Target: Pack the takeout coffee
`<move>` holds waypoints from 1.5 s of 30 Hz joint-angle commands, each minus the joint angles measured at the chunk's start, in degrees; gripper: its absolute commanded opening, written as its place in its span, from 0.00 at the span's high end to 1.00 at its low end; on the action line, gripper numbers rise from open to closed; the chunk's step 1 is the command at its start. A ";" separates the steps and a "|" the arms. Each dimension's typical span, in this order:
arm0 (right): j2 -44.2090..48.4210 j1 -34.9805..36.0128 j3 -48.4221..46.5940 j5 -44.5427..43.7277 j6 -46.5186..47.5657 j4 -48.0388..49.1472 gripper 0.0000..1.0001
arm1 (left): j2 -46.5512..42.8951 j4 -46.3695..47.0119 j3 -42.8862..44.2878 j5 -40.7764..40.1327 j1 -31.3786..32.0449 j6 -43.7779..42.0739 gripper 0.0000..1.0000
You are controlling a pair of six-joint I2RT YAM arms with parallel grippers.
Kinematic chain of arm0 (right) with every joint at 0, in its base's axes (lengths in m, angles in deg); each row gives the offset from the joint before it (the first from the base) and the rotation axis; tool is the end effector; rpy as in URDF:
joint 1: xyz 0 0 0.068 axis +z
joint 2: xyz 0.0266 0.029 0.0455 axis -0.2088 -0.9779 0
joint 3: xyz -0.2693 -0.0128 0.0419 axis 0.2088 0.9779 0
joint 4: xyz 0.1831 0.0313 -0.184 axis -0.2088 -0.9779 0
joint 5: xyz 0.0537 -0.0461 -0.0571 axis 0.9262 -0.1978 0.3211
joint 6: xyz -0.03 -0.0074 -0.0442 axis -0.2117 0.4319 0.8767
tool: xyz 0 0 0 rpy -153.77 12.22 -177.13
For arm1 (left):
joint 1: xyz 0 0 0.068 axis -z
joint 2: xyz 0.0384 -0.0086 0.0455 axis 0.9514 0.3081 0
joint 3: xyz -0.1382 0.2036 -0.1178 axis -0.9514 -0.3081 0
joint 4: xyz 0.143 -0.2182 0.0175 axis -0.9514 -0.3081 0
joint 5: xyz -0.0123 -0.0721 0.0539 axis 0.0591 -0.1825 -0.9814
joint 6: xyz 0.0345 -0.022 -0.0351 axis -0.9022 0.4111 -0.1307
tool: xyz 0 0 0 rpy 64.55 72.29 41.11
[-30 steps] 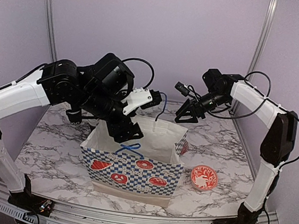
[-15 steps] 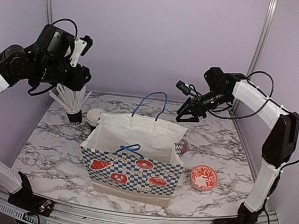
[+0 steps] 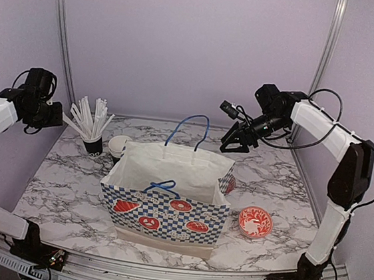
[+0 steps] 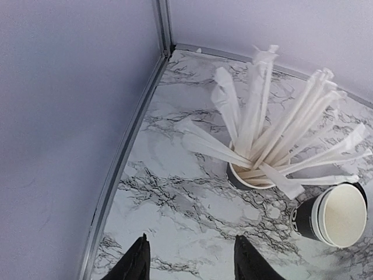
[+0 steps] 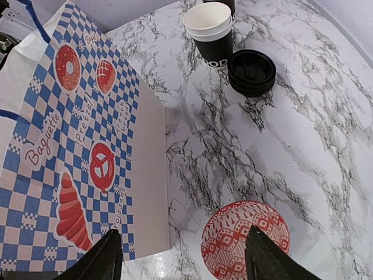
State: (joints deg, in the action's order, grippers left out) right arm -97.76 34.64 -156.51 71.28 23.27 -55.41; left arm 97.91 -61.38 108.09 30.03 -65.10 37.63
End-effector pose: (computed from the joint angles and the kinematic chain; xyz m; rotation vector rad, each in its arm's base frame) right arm 0.3406 0.1709 0.3279 -1.4457 1.9971 1.0406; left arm 0.2623 -0.0215 0.3558 -0.2805 2.2214 0.1448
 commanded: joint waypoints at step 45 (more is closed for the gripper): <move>1.10 -0.09 1.99 1.54 -0.54 0.93 0.34 | 12.15 13.82 0.88 18.69 0.20 -2.66 0.86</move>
State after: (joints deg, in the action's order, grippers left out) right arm -97.76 34.64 -154.28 71.67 23.03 -55.27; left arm 109.54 -44.55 106.76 53.18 -65.91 36.54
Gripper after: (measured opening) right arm 0.661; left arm 0.185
